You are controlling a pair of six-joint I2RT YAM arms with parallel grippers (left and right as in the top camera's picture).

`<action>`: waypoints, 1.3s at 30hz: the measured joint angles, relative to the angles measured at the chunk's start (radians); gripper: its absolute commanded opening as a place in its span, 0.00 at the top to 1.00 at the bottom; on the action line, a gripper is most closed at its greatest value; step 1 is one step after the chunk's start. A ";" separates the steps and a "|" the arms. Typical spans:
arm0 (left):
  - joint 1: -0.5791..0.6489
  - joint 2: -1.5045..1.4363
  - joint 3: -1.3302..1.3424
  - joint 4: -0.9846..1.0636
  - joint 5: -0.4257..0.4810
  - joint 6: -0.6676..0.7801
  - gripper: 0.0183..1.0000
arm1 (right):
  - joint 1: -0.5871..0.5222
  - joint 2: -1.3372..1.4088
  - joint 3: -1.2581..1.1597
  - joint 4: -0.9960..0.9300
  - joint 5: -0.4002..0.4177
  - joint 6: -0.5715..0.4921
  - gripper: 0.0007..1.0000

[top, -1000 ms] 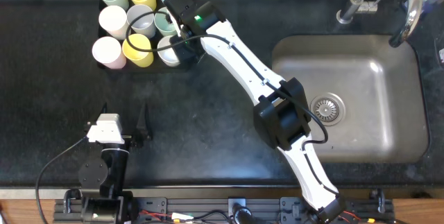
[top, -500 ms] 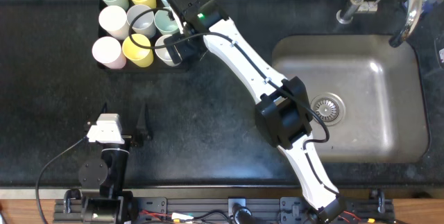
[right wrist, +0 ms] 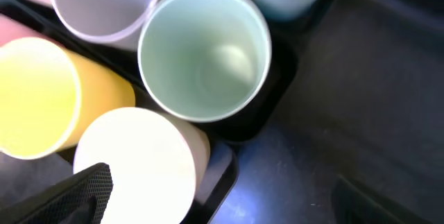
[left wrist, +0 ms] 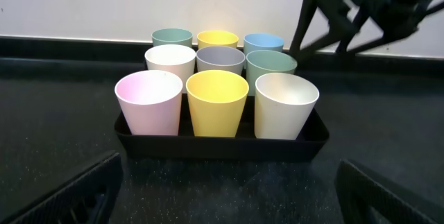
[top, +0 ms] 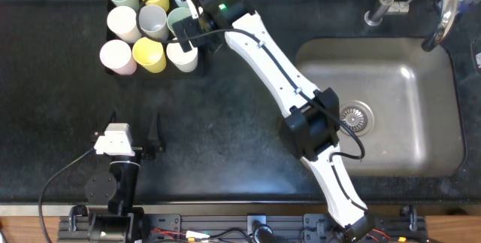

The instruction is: Store Cups

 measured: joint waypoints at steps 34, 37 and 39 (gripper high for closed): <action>0.000 -0.002 0.000 0.000 0.000 0.000 0.00 | -0.406 -2.119 -1.810 0.237 0.196 0.034 0.00; 0.000 -0.002 0.000 0.000 0.000 0.000 0.00 | -0.406 -2.293 -1.886 0.246 0.196 0.034 0.00; 0.000 -0.002 0.000 0.000 0.000 0.000 0.00 | -0.406 -2.384 -1.939 0.241 0.197 0.034 0.00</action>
